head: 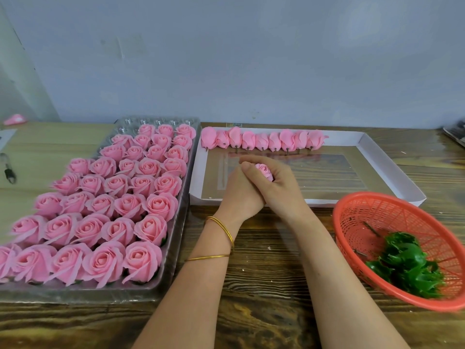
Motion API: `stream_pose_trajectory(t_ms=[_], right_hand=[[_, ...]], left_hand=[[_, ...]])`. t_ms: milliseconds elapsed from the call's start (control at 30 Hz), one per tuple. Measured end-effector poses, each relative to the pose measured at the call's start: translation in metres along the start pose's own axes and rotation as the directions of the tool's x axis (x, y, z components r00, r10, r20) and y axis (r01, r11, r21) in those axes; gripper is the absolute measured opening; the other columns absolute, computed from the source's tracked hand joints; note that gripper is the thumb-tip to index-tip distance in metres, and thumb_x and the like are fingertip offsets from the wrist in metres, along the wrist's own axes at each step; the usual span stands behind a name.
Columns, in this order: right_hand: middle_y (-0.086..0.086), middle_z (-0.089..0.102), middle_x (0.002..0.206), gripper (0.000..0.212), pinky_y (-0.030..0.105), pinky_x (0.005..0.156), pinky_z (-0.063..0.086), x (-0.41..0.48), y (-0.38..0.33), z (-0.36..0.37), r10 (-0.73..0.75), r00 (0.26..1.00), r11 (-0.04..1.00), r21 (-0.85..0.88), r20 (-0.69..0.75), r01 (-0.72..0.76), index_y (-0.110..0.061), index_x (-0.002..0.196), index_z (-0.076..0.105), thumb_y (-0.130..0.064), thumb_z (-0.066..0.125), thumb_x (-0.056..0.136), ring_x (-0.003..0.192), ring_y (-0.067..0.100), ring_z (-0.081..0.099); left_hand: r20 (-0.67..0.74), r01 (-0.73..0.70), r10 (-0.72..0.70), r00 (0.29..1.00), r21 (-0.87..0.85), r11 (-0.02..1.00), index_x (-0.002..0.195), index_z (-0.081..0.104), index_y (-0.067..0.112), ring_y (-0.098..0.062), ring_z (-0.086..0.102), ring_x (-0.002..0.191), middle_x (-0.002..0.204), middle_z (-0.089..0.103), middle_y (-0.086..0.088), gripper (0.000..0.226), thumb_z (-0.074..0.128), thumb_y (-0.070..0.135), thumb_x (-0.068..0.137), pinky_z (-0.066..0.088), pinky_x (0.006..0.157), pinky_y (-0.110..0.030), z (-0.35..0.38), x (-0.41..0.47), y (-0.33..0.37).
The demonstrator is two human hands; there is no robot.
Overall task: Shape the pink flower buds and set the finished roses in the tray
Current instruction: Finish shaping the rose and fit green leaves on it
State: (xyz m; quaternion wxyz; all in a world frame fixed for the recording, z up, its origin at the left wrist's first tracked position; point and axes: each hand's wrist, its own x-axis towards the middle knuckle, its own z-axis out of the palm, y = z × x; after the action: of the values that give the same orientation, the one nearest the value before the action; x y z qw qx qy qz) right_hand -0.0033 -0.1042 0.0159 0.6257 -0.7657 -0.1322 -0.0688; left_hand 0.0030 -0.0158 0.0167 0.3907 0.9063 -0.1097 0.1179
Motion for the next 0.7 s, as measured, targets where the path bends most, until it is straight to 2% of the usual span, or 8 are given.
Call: stream_pose_trajectory(t_ms=[100,200,300,400,500,567,633,700], right_hand=[[-0.007,0.071,0.110,0.031,0.027,0.093,0.051,-0.001,0.001,-0.001,0.023,0.999,0.999,-0.035,0.036,-0.022,-0.016,0.121,0.067,-0.032,0.062,0.095,0.104,0.001,0.065],[-0.022,0.067,0.107,0.038,0.023,0.094,0.048,-0.003,0.001,-0.002,0.035,0.999,0.996,-0.081,0.040,-0.032,-0.025,0.121,0.065,-0.044,0.062,0.089,0.103,-0.008,0.061],[-0.029,0.064,0.103,0.038,0.020,0.093,0.047,-0.004,0.002,-0.003,0.081,0.995,0.991,-0.109,0.058,-0.075,-0.035,0.117,0.061,-0.052,0.061,0.083,0.103,-0.012,0.058],[-0.037,0.063,0.098,0.038,0.012,0.087,0.044,-0.005,0.001,-0.003,0.084,0.995,0.990,-0.121,0.059,-0.076,-0.041,0.112,0.059,-0.057,0.060,0.077,0.101,-0.016,0.056],[-0.012,0.068,0.116,0.055,0.025,0.099,0.047,-0.003,-0.001,-0.008,0.076,0.997,0.997,0.021,0.028,-0.077,-0.020,0.125,0.063,-0.050,0.060,0.079,0.111,0.000,0.061],[-0.002,0.072,0.111,0.040,0.031,0.098,0.051,-0.002,-0.004,-0.013,0.095,0.995,0.969,0.228,0.003,-0.093,-0.018,0.115,0.068,-0.039,0.062,0.082,0.109,0.011,0.066],[0.006,0.073,0.105,0.029,0.035,0.094,0.052,-0.001,-0.007,-0.015,0.097,0.995,0.916,0.392,0.001,-0.090,-0.012,0.104,0.071,-0.031,0.060,0.086,0.105,0.019,0.068],[0.009,0.073,0.101,0.026,0.033,0.091,0.053,0.000,-0.006,-0.015,0.075,0.997,0.881,0.468,0.014,-0.073,-0.008,0.089,0.074,-0.026,0.055,0.092,0.101,0.020,0.068]], left_hand=[[0.009,-0.031,0.031,0.999,-0.008,0.999,0.096,0.065,0.015,0.003,0.035,0.062,0.070,0.041,0.014,0.014,0.052,0.017,0.096,0.024,0.054,-0.004,-0.001,0.001,-0.003],[0.033,-0.065,0.065,0.997,0.007,0.998,0.081,0.061,0.017,-0.001,0.039,0.061,0.066,0.043,0.013,0.018,0.051,0.013,0.095,0.028,0.051,-0.006,-0.002,0.001,-0.002],[0.015,-0.004,0.005,1.000,-0.094,0.996,0.064,0.049,0.027,0.004,0.042,0.058,0.061,0.045,0.015,0.034,0.053,0.011,0.094,0.035,0.055,0.000,-0.001,0.000,-0.002],[0.066,0.029,-0.018,0.998,-0.174,0.984,0.065,0.054,0.027,0.005,0.045,0.057,0.062,0.048,0.015,0.032,0.057,0.009,0.092,0.036,0.054,0.002,-0.006,-0.003,-0.001],[0.074,0.037,-0.013,0.997,-0.336,0.941,0.079,0.067,0.011,0.001,0.060,0.061,0.061,0.059,0.009,0.007,0.066,0.005,0.083,0.043,0.055,-0.002,-0.011,-0.006,0.001],[0.135,0.116,-0.050,0.990,-0.543,0.832,0.086,0.070,0.013,-0.005,0.068,0.075,0.074,0.070,-0.001,0.015,0.075,0.004,0.075,0.056,0.067,-0.018,-0.013,-0.009,0.001],[0.191,0.157,-0.051,0.980,-0.596,0.787,0.087,0.069,0.015,-0.020,0.070,0.084,0.082,0.071,-0.009,0.021,0.076,0.001,0.073,0.058,0.076,-0.038,-0.014,-0.010,0.000],[0.250,0.183,-0.026,0.968,-0.631,0.754,0.084,0.068,0.022,-0.023,0.067,0.081,0.079,0.067,-0.008,0.028,0.074,-0.003,0.072,0.059,0.069,-0.039,-0.015,-0.009,-0.001]])
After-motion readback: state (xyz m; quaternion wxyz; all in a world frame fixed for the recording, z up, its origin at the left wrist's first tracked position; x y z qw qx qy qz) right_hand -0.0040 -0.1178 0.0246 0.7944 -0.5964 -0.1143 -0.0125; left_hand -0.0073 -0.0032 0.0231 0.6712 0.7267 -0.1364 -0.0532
